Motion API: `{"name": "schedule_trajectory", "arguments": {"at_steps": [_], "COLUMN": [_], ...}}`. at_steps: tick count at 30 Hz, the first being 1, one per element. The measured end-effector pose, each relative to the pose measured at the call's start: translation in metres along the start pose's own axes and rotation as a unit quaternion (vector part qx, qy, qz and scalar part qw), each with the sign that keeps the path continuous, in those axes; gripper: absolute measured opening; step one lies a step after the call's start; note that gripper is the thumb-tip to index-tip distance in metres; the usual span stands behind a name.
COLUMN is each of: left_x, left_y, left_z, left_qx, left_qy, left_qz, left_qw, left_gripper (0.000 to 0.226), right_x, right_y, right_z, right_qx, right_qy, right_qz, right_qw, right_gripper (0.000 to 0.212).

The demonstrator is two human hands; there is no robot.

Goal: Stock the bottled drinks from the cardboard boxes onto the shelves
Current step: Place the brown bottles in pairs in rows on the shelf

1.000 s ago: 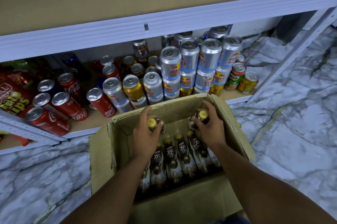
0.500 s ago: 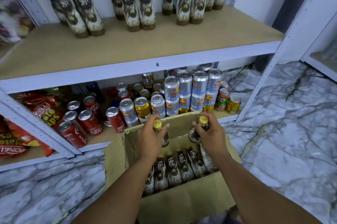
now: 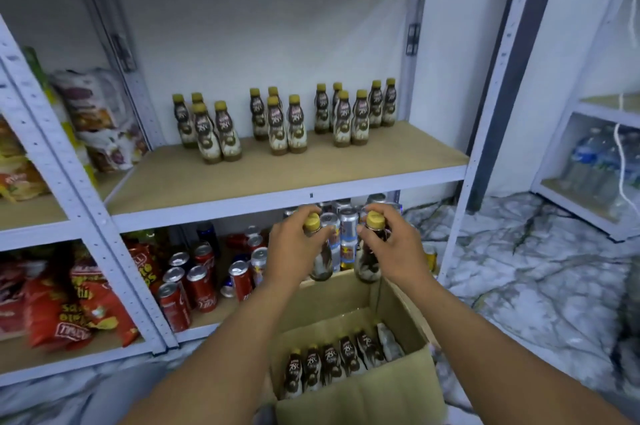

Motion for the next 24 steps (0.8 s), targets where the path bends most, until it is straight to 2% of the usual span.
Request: {"name": "schedule_trajectory", "arguments": {"at_steps": [14, 19, 24], "left_x": [0.069, 0.118, 0.164], "left_y": [-0.101, -0.106, -0.082], "left_z": [0.057, 0.046, 0.016], "left_qx": [0.0, -0.002, 0.011], "left_qy": [-0.042, -0.051, -0.039], "left_qz": [-0.074, -0.081, -0.071], "left_qw": [0.996, 0.995, 0.997], "left_gripper": [0.037, 0.034, 0.031], "right_x": [0.054, 0.108, 0.162], "right_y": [0.123, 0.132, 0.11], "right_z": [0.027, 0.012, -0.016], "right_qx": [0.005, -0.005, 0.0], "right_qy": [-0.022, -0.023, -0.018], "right_qz": [0.111, 0.128, 0.115], "right_qw": [0.994, 0.991, 0.993], "right_gripper": [0.025, 0.025, 0.026]}}
Point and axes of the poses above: each hand's wrist, its own x-axis towards the middle knuckle, its own z-axis out of the back of the hand, y = z × x, the point moved 1 cm from there along x, towards the middle knuckle, and after that the axes turned 14 degrees about -y, right-handed, at the moved point
